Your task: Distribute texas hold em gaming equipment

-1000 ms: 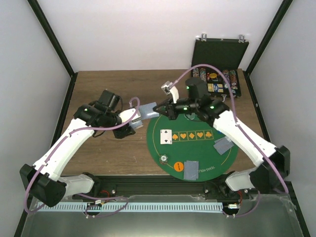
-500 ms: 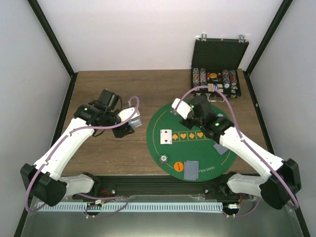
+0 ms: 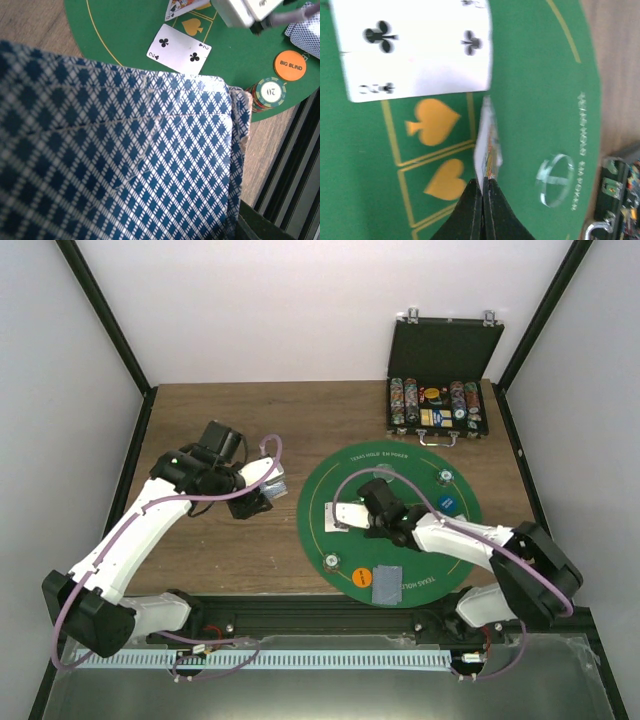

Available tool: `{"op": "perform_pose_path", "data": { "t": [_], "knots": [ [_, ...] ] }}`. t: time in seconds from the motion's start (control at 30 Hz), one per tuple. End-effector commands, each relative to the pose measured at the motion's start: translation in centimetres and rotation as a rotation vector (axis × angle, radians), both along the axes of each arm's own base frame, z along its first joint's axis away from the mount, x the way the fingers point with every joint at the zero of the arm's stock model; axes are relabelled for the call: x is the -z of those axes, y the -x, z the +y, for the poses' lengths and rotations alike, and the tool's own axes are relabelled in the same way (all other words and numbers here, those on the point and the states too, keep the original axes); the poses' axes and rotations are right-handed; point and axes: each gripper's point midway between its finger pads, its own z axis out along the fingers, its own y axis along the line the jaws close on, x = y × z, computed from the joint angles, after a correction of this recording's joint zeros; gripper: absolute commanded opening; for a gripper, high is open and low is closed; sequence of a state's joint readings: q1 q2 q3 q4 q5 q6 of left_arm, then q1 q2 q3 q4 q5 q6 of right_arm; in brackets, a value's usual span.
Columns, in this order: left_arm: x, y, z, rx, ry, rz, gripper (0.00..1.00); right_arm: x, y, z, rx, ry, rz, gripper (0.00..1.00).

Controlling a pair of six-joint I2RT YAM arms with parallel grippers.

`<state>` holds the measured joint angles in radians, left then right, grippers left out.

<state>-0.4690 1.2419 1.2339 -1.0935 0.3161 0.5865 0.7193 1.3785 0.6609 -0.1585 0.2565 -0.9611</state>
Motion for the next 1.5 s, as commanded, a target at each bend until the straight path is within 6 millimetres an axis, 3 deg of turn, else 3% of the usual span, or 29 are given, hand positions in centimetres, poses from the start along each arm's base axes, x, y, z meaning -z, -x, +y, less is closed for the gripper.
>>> {"op": "perform_pose_path", "data": {
  "t": [0.0,0.27,0.53,0.87,1.2,1.47],
  "knots": [
    [0.0,-0.2,-0.2,0.003,0.011,0.004,0.49,2.6,1.9,0.5,-0.070,0.058,0.070,0.01],
    [-0.1,-0.1,-0.2,0.007,0.016,0.000,0.49,4.9,1.9,0.3,-0.006,0.118,0.155,0.01],
    [0.0,-0.1,-0.2,0.007,0.014,0.003,0.49,5.8,2.9,1.5,-0.011,0.111,0.210,0.01],
    [0.1,-0.1,-0.2,0.009,0.014,0.004,0.49,5.7,4.4,1.8,0.024,0.082,0.271,0.01],
    [0.2,-0.1,-0.3,0.014,0.016,0.009,0.49,5.4,4.6,1.7,0.042,0.068,0.275,0.01],
    [0.1,-0.1,-0.3,0.015,0.017,0.007,0.49,5.0,4.7,2.2,0.065,0.059,0.294,0.08]
  ]
}}
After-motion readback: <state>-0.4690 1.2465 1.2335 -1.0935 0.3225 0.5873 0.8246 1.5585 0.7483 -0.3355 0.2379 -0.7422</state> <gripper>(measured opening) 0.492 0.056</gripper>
